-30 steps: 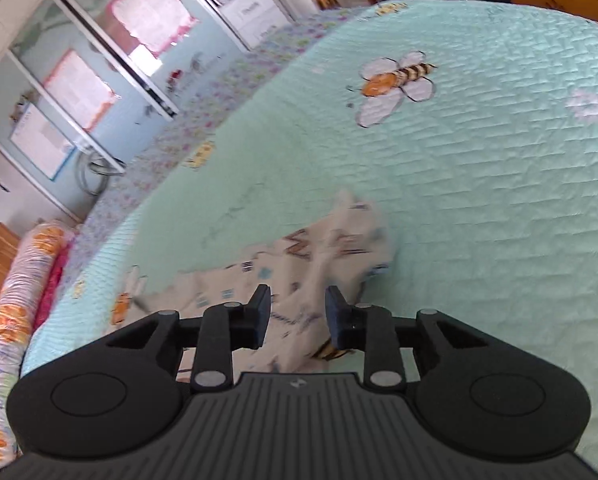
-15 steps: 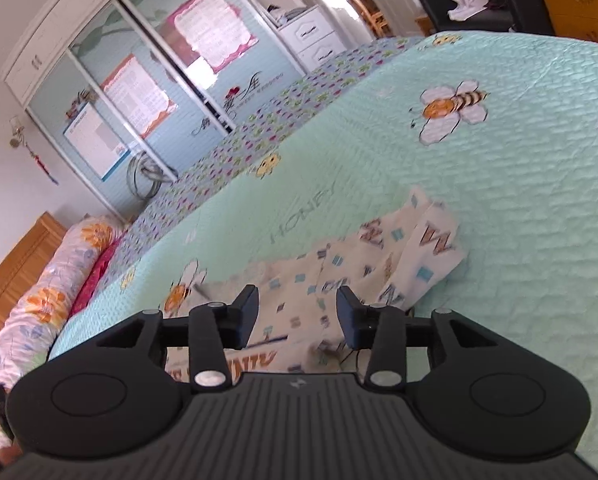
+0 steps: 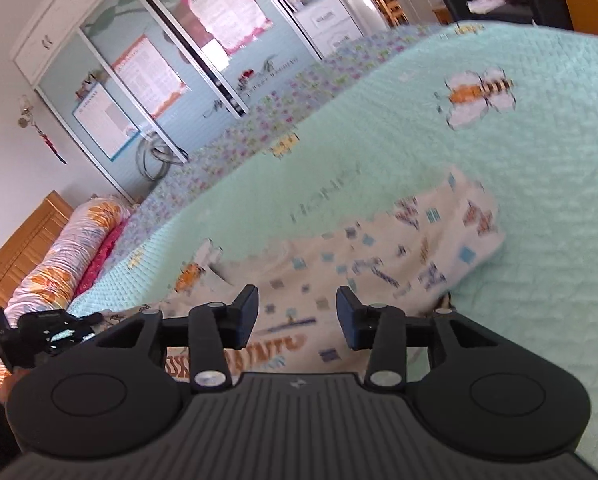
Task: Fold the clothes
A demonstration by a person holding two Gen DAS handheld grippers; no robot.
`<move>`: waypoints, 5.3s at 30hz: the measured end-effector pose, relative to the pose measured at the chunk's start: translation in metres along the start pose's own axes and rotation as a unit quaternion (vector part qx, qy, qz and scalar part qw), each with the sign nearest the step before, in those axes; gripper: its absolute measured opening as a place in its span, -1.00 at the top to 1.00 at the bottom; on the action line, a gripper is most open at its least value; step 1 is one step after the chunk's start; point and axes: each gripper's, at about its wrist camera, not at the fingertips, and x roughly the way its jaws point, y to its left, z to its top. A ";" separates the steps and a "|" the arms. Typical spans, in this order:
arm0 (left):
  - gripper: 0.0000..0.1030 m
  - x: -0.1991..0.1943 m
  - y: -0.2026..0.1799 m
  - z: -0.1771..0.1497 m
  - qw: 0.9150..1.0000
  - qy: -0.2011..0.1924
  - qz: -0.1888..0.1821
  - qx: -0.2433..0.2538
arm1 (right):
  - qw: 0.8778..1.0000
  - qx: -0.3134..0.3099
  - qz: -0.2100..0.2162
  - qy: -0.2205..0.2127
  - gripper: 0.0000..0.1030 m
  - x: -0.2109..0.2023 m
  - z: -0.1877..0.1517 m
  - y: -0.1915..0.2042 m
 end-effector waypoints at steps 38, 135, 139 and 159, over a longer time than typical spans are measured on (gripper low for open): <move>-0.64 -0.167 -0.104 -0.157 0.989 -0.030 0.070 0.124 | 0.982 -0.160 -0.097 -0.016 -0.59 -0.071 -0.040 0.123; 0.69 0.096 -0.091 -0.178 0.960 0.146 0.096 0.218 | 0.995 0.020 -0.084 0.040 -0.01 -0.007 -0.073 -0.103; 0.72 0.018 -0.076 -0.184 0.973 0.099 0.087 0.189 | 0.996 0.022 -0.062 0.059 0.60 -0.012 -0.076 -0.094; -0.02 -0.114 -0.120 -0.230 0.946 0.059 0.117 0.297 | 0.991 -0.082 -0.010 0.110 0.26 -0.047 -0.122 0.007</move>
